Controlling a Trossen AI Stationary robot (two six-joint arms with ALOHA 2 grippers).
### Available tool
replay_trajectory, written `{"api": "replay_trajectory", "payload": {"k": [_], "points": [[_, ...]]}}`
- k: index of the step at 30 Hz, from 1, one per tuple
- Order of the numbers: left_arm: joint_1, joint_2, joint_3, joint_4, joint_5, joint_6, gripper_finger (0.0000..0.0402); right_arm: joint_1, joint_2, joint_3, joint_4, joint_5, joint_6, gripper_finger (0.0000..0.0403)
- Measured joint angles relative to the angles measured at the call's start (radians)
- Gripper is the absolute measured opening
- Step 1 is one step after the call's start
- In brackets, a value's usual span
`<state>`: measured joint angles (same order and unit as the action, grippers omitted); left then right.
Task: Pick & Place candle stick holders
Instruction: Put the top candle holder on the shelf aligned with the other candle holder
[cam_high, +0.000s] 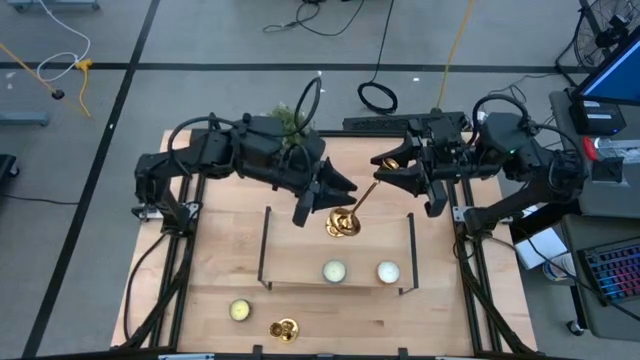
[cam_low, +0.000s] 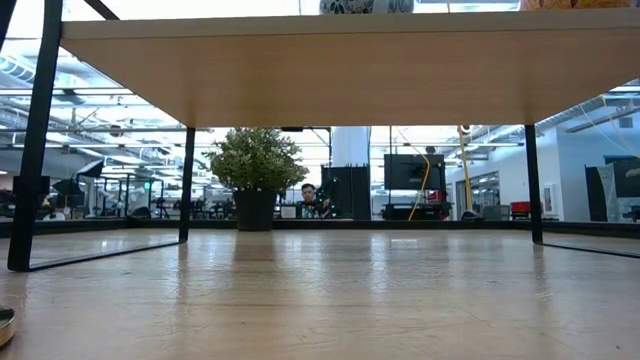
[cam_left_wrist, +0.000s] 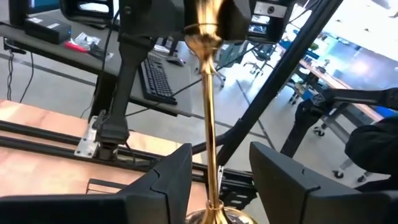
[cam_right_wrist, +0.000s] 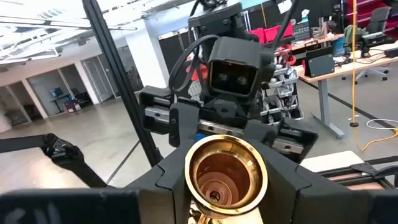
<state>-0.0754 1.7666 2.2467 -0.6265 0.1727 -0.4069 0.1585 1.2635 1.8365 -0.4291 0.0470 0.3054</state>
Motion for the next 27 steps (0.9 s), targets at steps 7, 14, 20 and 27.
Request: {"api": "replay_trajectory", "payload": {"k": [7, 14, 20, 27], "points": [[-0.005, 0.020, -0.001, 0.017, -0.002, -0.008, 0.0170, 0.027, 0.022, 0.000, 0.025, -0.001, 0.000, 0.0128], [-0.005, 0.034, -0.001, 0.045, 0.023, -0.014, 0.0170, 0.038, 0.046, -0.001, 0.037, -0.020, -0.001, 0.0128], [-0.012, 0.040, 0.000, 0.044, 0.041, -0.024, 0.0170, 0.038, 0.045, -0.001, 0.045, -0.017, -0.007, 0.0128], [-0.016, 0.040, 0.000, 0.045, 0.060, -0.025, 0.0126, 0.038, 0.045, -0.001, 0.049, -0.017, -0.012, 0.0128]]}}
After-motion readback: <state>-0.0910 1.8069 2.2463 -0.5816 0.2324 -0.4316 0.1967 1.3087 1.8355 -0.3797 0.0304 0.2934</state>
